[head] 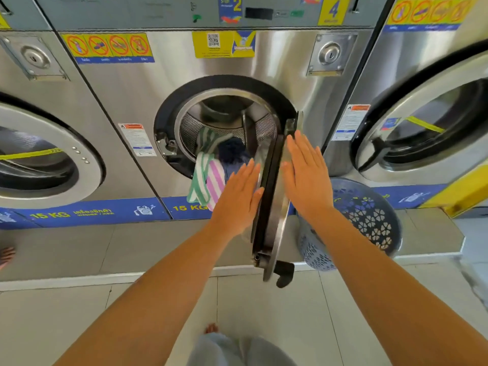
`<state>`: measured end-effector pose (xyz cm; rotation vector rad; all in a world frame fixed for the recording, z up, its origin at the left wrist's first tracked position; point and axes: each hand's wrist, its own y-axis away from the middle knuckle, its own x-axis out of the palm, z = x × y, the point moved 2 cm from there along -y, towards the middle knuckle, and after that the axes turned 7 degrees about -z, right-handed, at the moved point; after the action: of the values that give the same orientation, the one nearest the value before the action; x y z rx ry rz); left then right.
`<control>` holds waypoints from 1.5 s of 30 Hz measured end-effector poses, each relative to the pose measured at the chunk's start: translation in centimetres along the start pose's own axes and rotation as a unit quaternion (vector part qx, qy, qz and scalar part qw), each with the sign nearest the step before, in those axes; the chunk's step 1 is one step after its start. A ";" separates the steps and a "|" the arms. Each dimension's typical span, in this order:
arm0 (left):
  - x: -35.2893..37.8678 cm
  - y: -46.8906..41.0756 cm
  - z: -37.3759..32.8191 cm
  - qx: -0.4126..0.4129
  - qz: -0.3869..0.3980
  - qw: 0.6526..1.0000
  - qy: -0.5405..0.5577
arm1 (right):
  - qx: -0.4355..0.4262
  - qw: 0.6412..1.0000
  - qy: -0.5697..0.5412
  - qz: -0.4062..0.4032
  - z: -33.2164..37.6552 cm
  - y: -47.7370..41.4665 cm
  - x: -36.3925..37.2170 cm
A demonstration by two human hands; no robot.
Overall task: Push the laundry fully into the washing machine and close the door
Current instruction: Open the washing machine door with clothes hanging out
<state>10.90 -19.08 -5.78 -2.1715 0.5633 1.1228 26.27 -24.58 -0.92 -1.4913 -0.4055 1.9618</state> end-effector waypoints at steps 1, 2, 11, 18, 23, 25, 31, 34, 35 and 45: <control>0.5 -0.7 0.0 0.012 0.024 0.999 -0.018 | 0.006 1.000 0.005 0.001 -0.4 0.3 -0.3; 1.1 -1.3 -0.1 0.027 0.049 0.998 -0.039 | 0.012 1.000 0.012 0.002 -0.7 0.5 -0.6; 3.5 -4.6 -4.1 0.143 0.082 0.981 -0.101 | 0.098 0.987 0.124 -0.019 -3.5 3.2 -2.7; 5.3 -7.1 -6.0 0.212 0.098 0.961 -0.146 | 0.180 0.971 0.145 -0.051 -7.0 4.4 -5.1; 6.5 -9.6 -7.6 0.160 0.121 0.975 -0.097 | 0.275 0.950 0.135 -0.051 -10.0 5.9 -5.6; 7.2 -10.0 -7.9 0.169 0.135 0.971 -0.099 | 0.265 0.953 0.138 -0.050 -11.3 6.0 -5.7; 8.3 -11.2 -9.2 0.191 0.150 0.965 -0.102 | 0.269 0.951 0.146 -0.048 -14.6 5.3 -6.5; 8.8 -11.6 -10.3 0.187 0.144 0.965 -0.115 | 0.283 0.946 0.149 -0.054 -16.0 4.7 -7.0; 9.0 -11.7 -10.7 0.184 0.141 0.965 -0.121 | 0.289 0.943 0.153 -0.055 -16.3 4.5 -7.1; 9.1 -11.0 -11.1 0.163 0.115 0.971 -0.130 | 0.327 0.933 0.145 -0.045 -16.3 4.3 -7.2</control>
<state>28.97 -19.70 -4.78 -1.6797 0.8295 1.3090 41.46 -34.51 -3.16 -1.2519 0.2878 1.5450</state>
